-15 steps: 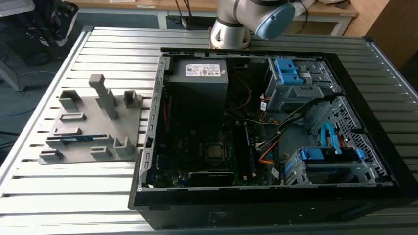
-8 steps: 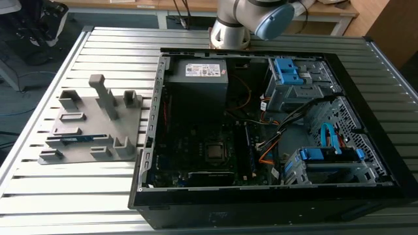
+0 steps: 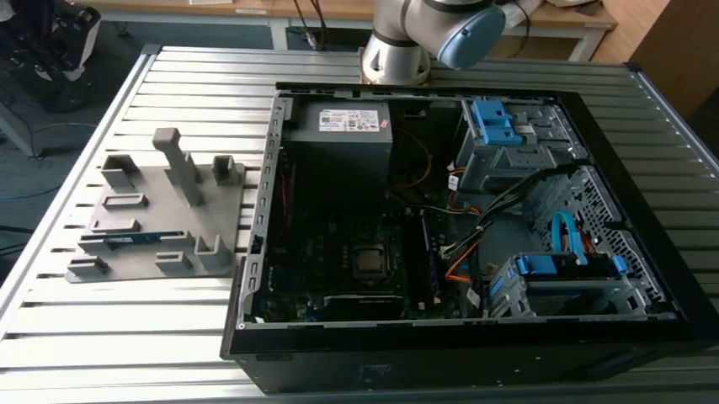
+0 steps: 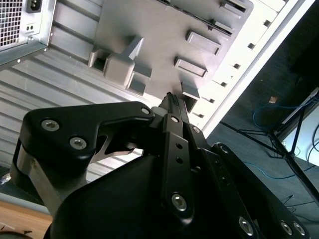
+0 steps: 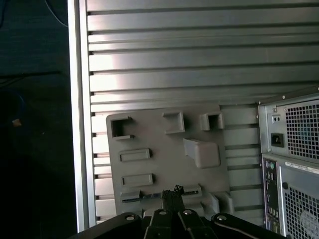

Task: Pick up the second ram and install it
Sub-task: 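Reach for the second ram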

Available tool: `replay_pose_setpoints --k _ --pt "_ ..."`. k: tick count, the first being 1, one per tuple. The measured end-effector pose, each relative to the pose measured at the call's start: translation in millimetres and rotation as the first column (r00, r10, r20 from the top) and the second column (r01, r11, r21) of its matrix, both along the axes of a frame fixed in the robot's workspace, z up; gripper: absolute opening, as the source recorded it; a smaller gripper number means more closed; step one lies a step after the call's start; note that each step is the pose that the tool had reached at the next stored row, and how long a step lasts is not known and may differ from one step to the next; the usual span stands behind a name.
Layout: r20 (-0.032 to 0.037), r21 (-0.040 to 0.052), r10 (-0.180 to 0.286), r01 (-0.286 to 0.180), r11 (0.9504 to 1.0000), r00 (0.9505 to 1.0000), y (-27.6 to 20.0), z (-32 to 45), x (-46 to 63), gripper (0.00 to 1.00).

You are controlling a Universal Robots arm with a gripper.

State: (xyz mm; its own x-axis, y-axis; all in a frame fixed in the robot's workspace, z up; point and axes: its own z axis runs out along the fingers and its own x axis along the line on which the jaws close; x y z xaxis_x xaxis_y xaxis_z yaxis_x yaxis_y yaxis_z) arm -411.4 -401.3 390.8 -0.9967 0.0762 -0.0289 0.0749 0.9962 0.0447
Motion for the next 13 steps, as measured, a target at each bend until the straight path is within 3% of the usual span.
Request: replay_pose_setpoints --k 4,8,13 --pt "-0.0002 -0.0001 0.0 0.0 1.0 1.0 -3.6 -1.3 -4.5 0.1" --pt "0.0 0.0 0.0 0.0 1.0 1.0 -12.5 -3.9 -8.4 0.1" --pt "-0.0003 -0.0001 0.0 0.0 1.0 1.0 -19.6 -12.4 -8.9 0.1"
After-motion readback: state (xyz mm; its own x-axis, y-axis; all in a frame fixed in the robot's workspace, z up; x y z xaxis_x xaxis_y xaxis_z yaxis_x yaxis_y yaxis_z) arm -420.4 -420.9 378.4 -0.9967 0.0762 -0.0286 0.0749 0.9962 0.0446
